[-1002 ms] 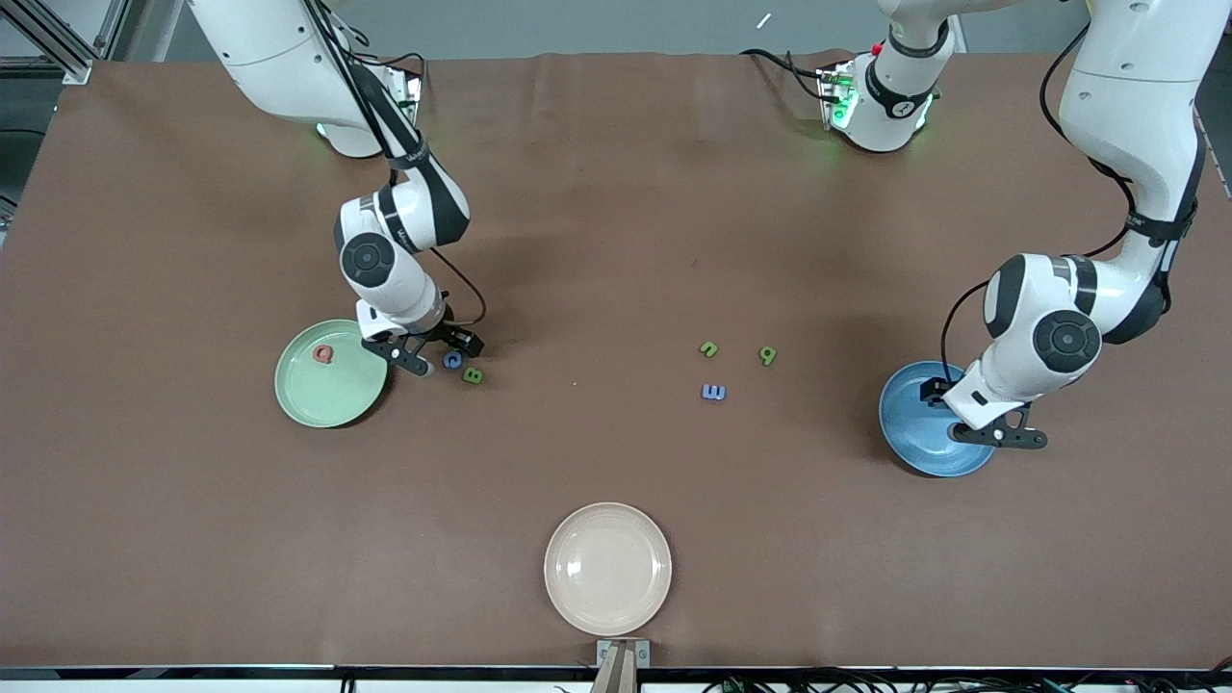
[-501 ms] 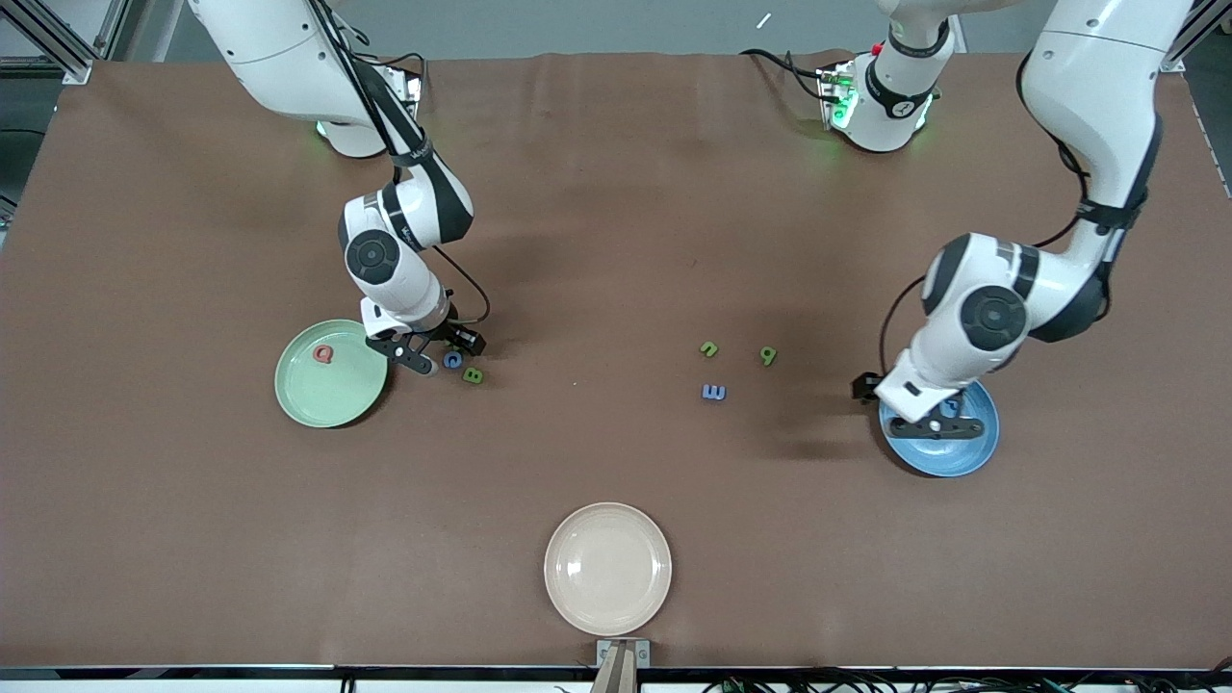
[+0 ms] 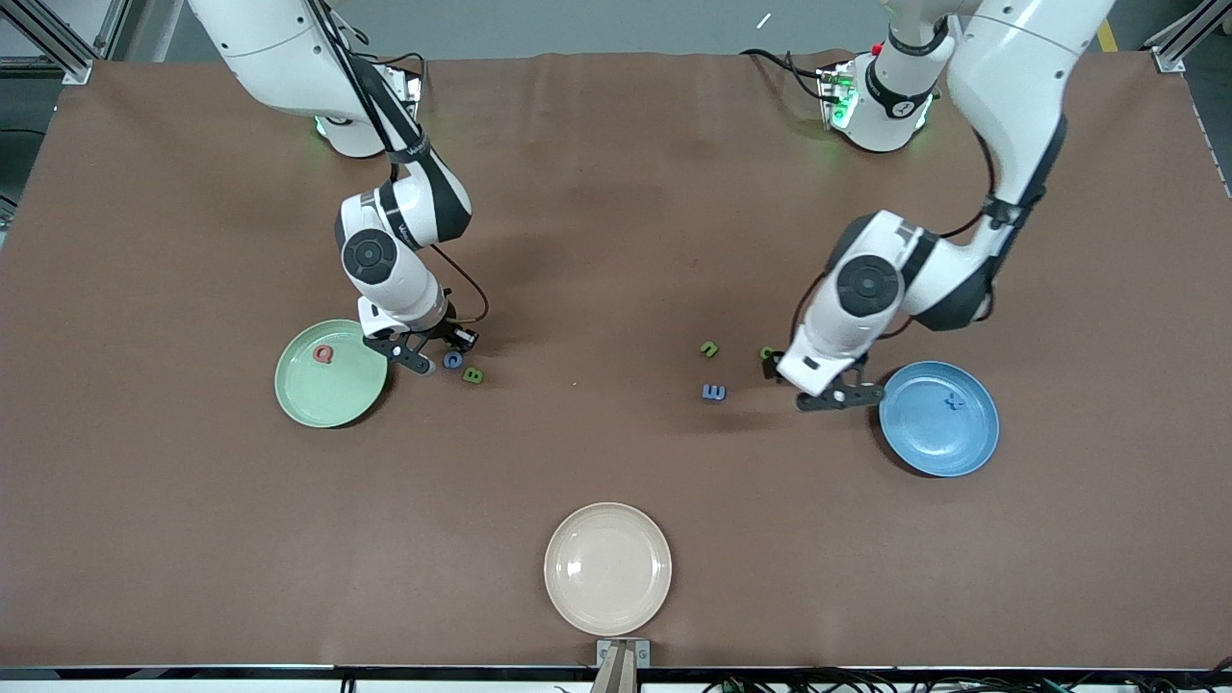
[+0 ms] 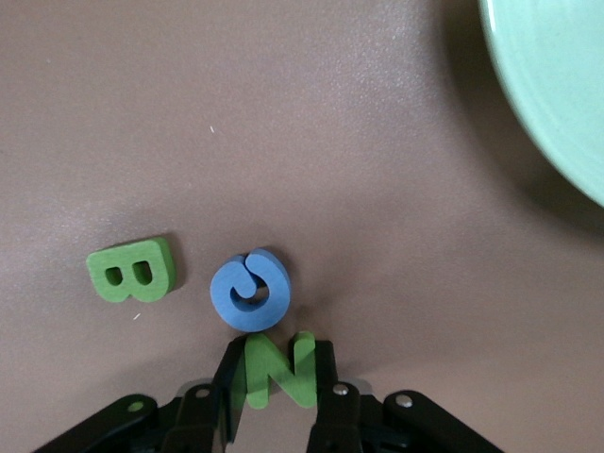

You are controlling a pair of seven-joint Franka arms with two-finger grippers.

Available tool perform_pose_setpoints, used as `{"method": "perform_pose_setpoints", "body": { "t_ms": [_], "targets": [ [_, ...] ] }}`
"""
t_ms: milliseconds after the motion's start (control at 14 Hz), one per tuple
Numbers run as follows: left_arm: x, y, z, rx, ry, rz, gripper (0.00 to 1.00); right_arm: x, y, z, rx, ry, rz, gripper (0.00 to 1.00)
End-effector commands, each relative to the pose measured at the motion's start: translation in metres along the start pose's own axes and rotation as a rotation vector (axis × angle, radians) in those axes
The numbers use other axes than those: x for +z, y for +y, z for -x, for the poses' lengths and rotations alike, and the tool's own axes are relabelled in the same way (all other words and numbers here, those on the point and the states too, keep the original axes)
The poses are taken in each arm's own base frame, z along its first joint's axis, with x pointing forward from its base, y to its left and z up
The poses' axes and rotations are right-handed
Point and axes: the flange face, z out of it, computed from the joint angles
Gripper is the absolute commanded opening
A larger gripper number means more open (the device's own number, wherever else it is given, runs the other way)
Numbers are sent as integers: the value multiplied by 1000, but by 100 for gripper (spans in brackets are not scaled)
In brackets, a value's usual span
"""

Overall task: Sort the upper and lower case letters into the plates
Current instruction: 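Grasp the green N with the right gripper while the left gripper reaches the b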

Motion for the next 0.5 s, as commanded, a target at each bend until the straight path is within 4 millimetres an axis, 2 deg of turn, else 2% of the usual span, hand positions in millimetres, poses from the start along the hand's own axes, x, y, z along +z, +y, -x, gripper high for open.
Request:
{"method": "perform_pose_setpoints", "body": {
  "t_ms": [0,286,429],
  "targets": [
    [18,3,14,3,-14,4,96,-3,7,-8,24,-11,10,1],
    [37,4,33,19,-26,18,84,-58,46,-74,-27,-117,52,1],
    [43,5,39,23,-41,16,79,-74,71,-105,-92,-148,46,1]
  ]
}}
